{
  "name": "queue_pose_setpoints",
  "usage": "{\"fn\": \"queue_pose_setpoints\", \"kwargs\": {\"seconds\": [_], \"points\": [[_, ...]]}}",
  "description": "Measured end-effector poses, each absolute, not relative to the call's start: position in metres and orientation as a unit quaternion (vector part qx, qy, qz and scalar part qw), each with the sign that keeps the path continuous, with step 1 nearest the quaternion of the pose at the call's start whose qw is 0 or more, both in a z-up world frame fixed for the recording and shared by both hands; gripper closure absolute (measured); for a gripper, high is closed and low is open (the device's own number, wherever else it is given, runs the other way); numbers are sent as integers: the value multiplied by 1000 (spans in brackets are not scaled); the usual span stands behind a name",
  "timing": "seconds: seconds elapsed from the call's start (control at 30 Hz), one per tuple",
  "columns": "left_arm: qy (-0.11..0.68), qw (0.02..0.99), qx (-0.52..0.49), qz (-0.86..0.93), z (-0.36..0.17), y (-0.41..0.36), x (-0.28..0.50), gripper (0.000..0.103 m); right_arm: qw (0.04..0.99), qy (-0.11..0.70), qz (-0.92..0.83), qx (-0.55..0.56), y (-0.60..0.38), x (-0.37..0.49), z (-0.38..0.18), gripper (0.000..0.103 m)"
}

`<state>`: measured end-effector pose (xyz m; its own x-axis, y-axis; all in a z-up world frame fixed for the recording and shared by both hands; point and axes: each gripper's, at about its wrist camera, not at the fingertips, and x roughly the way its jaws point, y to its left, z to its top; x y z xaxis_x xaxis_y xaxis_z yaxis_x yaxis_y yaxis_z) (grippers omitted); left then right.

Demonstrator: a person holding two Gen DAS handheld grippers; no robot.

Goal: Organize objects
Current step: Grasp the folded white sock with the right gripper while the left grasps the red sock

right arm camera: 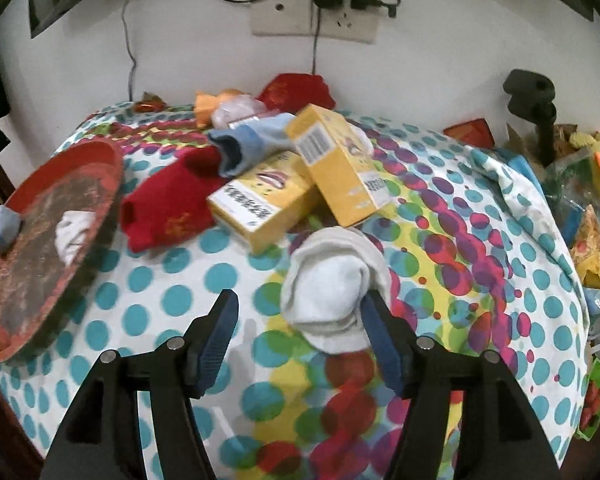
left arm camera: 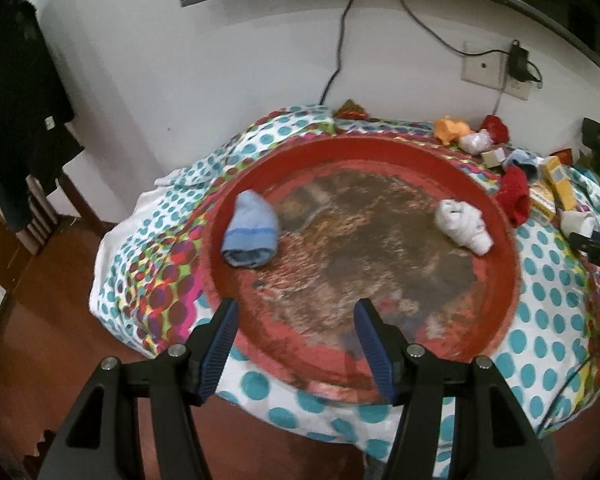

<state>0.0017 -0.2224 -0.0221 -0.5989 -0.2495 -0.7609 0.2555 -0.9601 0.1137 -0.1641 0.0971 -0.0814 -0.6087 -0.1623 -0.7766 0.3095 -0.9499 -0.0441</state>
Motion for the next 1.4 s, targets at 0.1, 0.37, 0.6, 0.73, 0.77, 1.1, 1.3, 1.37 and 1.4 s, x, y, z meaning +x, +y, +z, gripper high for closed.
{"fn": "queue_pose_setpoints", "kwargs": {"seconds": [0.1,0.37,0.6,0.73,0.77,1.1,1.3,1.37,1.4], "points": [[-11,123,435,-892,-21,-204,-9,42,119,98,-900,408,99,-169,-84,37],[-56,50,427,-901,-9,-139,-50,42,115,65,-897,422,135,-193,-89,37],[-80,-19,408,-909,-9,-80,-95,42,128,69,-896,420,139,-208,-90,43],[-94,-56,415,-903,-20,-53,-120,42,138,62,-896,418,147,-210,-88,59],[-93,-65,419,-901,-23,-48,-126,42,139,57,-897,416,151,-211,-88,61],[-133,-94,435,-885,-49,-7,-179,42,122,29,-904,409,191,-224,-94,61],[-124,-82,456,-877,-67,-4,-208,42,124,43,-907,400,189,-224,-95,60],[-117,-82,462,-876,-72,-5,-214,42,128,36,-905,404,191,-225,-96,59],[-115,-80,463,-875,-74,-5,-217,42,129,34,-904,407,192,-227,-97,59]]}}
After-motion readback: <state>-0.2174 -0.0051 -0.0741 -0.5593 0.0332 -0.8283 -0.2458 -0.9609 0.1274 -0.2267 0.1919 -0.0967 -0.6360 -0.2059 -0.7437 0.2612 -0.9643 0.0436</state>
